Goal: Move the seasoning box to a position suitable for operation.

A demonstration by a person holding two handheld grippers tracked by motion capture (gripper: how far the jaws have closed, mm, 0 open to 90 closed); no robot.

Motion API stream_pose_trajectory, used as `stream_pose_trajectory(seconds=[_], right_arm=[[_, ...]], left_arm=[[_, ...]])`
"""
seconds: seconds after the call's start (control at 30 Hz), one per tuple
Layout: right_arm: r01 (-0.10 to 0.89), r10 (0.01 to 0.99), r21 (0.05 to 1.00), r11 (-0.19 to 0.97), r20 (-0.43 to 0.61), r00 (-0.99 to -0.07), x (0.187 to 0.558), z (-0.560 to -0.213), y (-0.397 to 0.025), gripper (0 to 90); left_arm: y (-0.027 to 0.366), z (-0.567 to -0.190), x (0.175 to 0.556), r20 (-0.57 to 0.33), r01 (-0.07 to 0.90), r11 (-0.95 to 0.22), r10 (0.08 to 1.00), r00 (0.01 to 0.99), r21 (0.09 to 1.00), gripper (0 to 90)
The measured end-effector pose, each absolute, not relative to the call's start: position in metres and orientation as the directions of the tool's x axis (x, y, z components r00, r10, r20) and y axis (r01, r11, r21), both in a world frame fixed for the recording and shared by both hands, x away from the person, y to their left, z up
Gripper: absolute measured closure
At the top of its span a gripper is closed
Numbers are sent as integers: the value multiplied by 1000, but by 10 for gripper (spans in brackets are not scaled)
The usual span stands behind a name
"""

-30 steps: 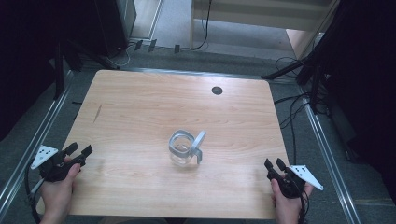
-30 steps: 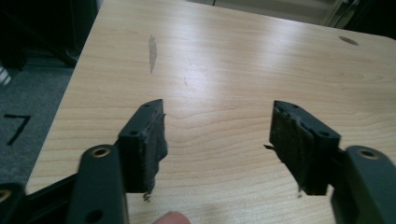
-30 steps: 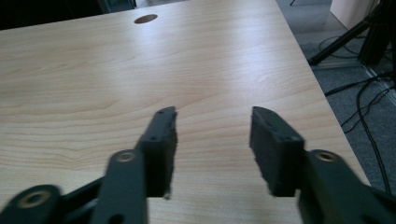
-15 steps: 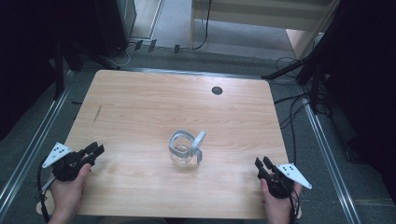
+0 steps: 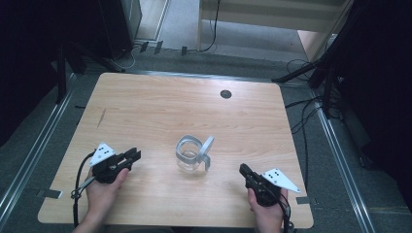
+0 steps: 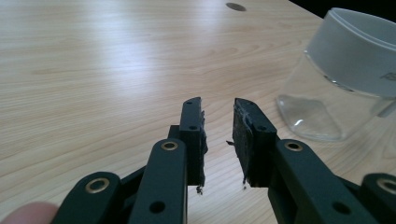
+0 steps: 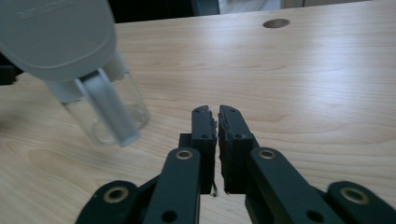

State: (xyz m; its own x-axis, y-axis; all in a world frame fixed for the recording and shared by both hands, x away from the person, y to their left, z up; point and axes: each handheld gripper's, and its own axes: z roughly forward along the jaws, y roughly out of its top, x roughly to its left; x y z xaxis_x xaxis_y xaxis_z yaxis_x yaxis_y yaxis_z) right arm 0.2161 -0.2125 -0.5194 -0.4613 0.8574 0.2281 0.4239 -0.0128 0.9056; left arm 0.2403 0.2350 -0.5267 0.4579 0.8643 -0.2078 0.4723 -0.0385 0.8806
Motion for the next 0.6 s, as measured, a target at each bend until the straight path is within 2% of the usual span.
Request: stream_pose_trajectory(seconds=[0.17,0.23,0.6], right_arm=[[429,838,903,9,228,-496,214,-518,-192,900],[442,813,897,14,247,-527,213,-519,-177,900],[446,739,893,56,263,-620,208,-522,-129,900]], left_arm=[[213,-522,250,-211,477,-49,854,476,878,818],[203,-520,254,-212,474,-54,846,489,879,886],[161,-518,269,-243,479,-75,787,566,875,900]])
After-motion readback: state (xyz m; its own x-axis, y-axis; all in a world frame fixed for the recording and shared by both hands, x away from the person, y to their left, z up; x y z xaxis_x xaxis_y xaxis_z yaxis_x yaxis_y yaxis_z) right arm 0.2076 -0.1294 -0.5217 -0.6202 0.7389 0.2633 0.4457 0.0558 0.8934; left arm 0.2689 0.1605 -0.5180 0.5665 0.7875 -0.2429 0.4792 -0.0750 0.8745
